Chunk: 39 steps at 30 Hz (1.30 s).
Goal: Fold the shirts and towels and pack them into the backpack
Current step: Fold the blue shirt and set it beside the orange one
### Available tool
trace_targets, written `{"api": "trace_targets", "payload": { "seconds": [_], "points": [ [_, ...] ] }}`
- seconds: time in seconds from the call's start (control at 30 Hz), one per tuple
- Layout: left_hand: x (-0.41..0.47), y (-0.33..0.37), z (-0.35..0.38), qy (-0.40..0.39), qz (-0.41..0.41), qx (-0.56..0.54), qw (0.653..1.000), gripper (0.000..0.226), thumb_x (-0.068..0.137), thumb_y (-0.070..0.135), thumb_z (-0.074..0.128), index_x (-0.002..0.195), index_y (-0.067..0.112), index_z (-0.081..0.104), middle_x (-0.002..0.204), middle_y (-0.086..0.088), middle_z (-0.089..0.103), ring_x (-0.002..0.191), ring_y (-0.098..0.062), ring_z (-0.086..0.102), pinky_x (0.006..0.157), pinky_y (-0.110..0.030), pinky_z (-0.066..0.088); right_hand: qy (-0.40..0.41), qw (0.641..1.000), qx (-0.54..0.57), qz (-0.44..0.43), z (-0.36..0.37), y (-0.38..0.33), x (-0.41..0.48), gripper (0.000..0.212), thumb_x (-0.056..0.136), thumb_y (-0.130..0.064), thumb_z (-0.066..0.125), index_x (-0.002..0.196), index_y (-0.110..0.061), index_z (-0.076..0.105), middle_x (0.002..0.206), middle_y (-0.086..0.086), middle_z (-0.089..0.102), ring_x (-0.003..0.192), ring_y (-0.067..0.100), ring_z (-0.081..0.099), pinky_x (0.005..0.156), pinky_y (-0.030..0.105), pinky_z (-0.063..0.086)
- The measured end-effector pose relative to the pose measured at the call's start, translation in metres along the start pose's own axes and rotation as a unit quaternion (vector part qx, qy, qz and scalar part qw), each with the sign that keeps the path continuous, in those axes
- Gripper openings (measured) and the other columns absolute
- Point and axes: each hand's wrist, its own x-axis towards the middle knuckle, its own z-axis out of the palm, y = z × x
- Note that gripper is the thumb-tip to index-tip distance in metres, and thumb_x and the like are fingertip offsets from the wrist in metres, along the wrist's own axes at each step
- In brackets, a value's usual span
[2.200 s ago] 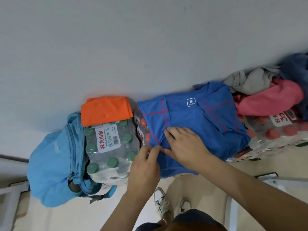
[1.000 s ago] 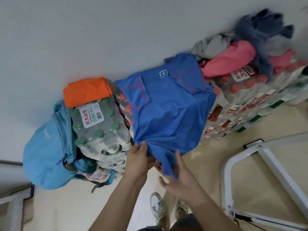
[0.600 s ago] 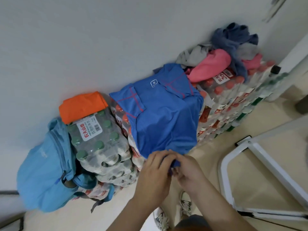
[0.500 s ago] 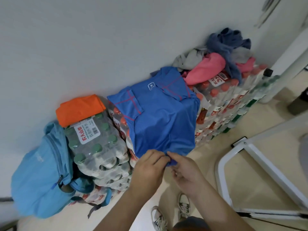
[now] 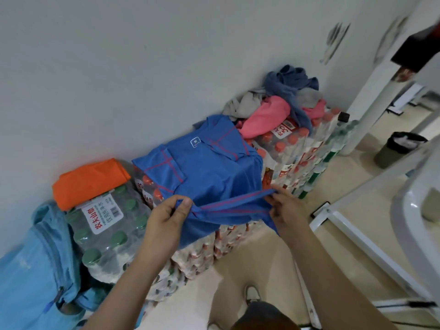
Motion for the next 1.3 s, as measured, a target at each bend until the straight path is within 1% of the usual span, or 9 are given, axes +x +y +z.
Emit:
{"api": "trace_targets", "payload": {
  "seconds": [0.1, 0.2, 0.5, 0.57, 0.63, 0.73, 0.93, 1.07, 1.3],
  "points": [
    [0.019, 0.006, -0.004, -0.009, -0.017, -0.057, 0.998, 0.031, 0.096, 0.029, 0.048, 0.074, 0.011, 0.059, 0.077, -0.017, 0.06, 0.074, -0.02, 0.054, 0.069, -0.034, 0.041, -0.066, 0.938, -0.32, -0.117, 0.001, -0.011, -0.002, 0.037, 0.091, -0.009, 0.06, 0.127, -0.017, 0.06, 0.101, -0.004, 0.065, 0.082, 0.013, 0.062, 0.068, 0.023, 0.055],
    [0.038, 0.014, -0.01, -0.01, -0.024, -0.08, 0.996, 0.052, 0.094, 0.044, 0.05, 0.085, -0.007, 0.051, 0.084, -0.033, 0.056, 0.075, -0.025, 0.054, 0.072, -0.04, 0.043, -0.123, 0.699, -0.657, -0.254, 0.007, -0.026, 0.001, 0.067, 0.085, -0.032, 0.068, 0.144, -0.023, 0.038, 0.14, -0.003, 0.045, 0.127, 0.018, 0.045, 0.104, 0.038, 0.04],
    [0.099, 0.017, -0.014, 0.151, -0.114, -0.26, 0.947, 0.029, 0.1, 0.022, 0.043, 0.081, 0.01, 0.061, 0.07, -0.001, 0.072, 0.063, -0.01, 0.067, 0.059, -0.02, 0.055, -0.282, 0.459, -0.79, -0.292, -0.005, -0.024, 0.067, 0.104, 0.074, -0.079, 0.049, 0.149, -0.039, -0.01, 0.149, -0.014, 0.033, 0.136, 0.011, 0.034, 0.11, 0.042, 0.016],
    [0.112, 0.01, -0.017, 0.196, -0.132, -0.279, 0.931, 0.026, 0.1, 0.022, 0.046, 0.081, 0.012, 0.059, 0.069, 0.001, 0.071, 0.063, -0.01, 0.066, 0.06, -0.021, 0.056, -0.281, 0.508, -0.752, -0.312, -0.014, -0.01, 0.082, 0.091, 0.076, -0.069, 0.058, 0.148, -0.035, 0.013, 0.144, -0.011, 0.038, 0.132, 0.013, 0.038, 0.101, 0.031, 0.024],
    [0.122, 0.002, -0.019, 0.224, -0.152, -0.29, 0.918, 0.023, 0.099, 0.024, 0.048, 0.082, 0.014, 0.059, 0.07, 0.002, 0.071, 0.065, -0.011, 0.066, 0.065, -0.024, 0.056, -0.267, 0.622, -0.664, -0.32, -0.018, 0.006, 0.091, 0.069, 0.075, -0.059, 0.067, 0.132, -0.034, 0.036, 0.129, -0.007, 0.04, 0.117, 0.017, 0.046, 0.089, 0.025, 0.033],
    [0.133, -0.009, -0.019, 0.246, -0.183, -0.299, 0.903, 0.02, 0.098, 0.027, 0.05, 0.085, 0.014, 0.06, 0.079, -0.002, 0.071, 0.073, -0.015, 0.067, 0.074, -0.03, 0.056, -0.285, 0.713, -0.574, -0.284, -0.021, 0.028, 0.091, 0.052, 0.071, -0.049, 0.069, 0.112, -0.043, 0.037, 0.116, -0.008, 0.035, 0.103, 0.011, 0.045, 0.081, 0.019, 0.04],
    [0.141, -0.021, -0.02, 0.268, -0.218, -0.287, 0.894, 0.021, 0.098, 0.027, 0.051, 0.081, 0.016, 0.058, 0.076, -0.001, 0.069, 0.069, -0.014, 0.066, 0.07, -0.029, 0.057, -0.263, 0.672, -0.635, -0.277, -0.031, 0.074, 0.09, 0.056, 0.07, -0.058, 0.059, 0.12, -0.037, 0.047, 0.127, 0.003, 0.042, 0.105, 0.015, 0.045, 0.086, 0.028, 0.045],
    [0.139, -0.024, -0.026, 0.261, -0.223, -0.273, 0.899, 0.021, 0.097, 0.028, 0.053, 0.081, 0.016, 0.059, 0.077, -0.001, 0.069, 0.075, -0.016, 0.065, 0.075, -0.032, 0.055, -0.235, 0.625, -0.692, -0.273, -0.031, 0.079, 0.099, 0.039, 0.074, -0.043, 0.045, 0.087, -0.016, 0.07, 0.086, 0.004, 0.066, 0.077, 0.027, 0.064, 0.061, 0.036, 0.052],
    [0.112, -0.022, -0.047, 0.16, -0.175, -0.217, 0.947, 0.028, 0.095, 0.035, 0.051, 0.08, 0.013, 0.06, 0.073, 0.002, 0.071, 0.069, -0.008, 0.067, 0.064, -0.02, 0.056, -0.231, 0.713, -0.629, -0.207, -0.037, -0.037, 0.076, 0.008, 0.079, -0.017, 0.072, 0.073, -0.021, 0.073, 0.071, -0.01, 0.065, 0.064, 0.004, 0.057, 0.061, 0.018, 0.042]
  ]
}}
